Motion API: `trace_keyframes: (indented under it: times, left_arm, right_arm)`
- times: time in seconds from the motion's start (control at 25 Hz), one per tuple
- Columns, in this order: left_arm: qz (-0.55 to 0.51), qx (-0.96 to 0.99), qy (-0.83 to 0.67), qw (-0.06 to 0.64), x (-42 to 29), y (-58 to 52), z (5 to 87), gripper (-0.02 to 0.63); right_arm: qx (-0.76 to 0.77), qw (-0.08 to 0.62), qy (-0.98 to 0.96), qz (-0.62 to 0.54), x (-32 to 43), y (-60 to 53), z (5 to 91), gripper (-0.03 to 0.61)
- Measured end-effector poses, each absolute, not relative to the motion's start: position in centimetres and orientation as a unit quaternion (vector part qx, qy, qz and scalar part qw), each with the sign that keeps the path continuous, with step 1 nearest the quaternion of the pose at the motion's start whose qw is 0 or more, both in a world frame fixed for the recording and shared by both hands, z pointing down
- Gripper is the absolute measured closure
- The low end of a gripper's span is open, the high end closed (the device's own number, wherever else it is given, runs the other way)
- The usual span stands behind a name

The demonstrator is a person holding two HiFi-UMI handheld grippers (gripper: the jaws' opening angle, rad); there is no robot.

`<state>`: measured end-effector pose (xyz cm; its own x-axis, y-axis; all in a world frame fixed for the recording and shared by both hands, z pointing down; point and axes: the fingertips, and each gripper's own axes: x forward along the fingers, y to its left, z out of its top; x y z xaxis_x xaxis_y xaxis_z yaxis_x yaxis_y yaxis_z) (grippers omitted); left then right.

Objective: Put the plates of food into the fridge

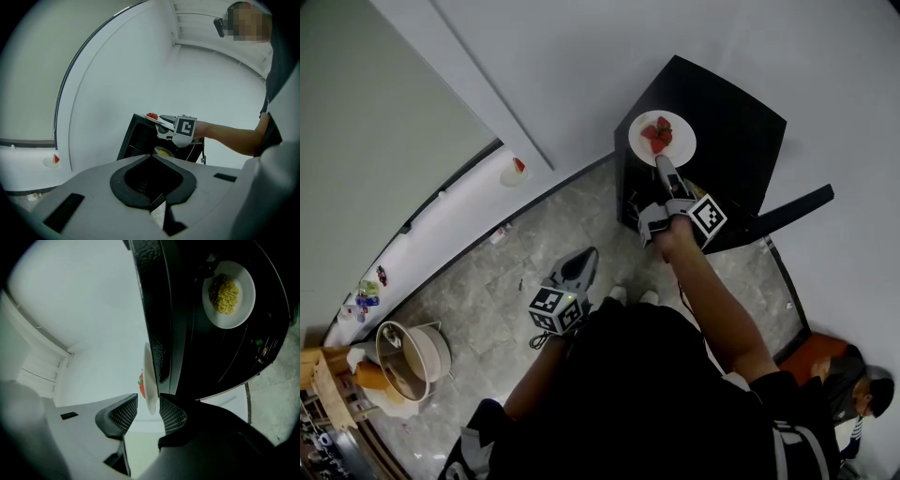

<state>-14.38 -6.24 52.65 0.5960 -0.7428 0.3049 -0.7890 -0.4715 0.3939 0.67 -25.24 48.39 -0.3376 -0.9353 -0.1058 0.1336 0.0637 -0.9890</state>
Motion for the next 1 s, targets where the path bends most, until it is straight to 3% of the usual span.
trace_keyframes:
  times: [0.12, 0.2, 1.0]
  left_arm:
    - [0.044, 0.855, -0.45, 0.253, -14.5, -6.5, 52.7, 0.591]
    - [0.045, 0.855, -0.451, 0.254, -14.5, -6.5, 52.8, 0.591]
    - [0.055, 0.86, -0.433, 0.264, -13.7, -5.0, 53.5, 0.591]
  right_arm:
    - [-0.346, 0.462, 0.564, -0.591, 0.9, -25.7, 48.6, 0.429]
    - [-0.342, 0.471, 0.554, -0.595, 1.1, -25.8, 48.9, 0.506]
    - [-0.323, 0.425, 0.576, -0.619, -0.5, -20.8, 48.3, 0.534]
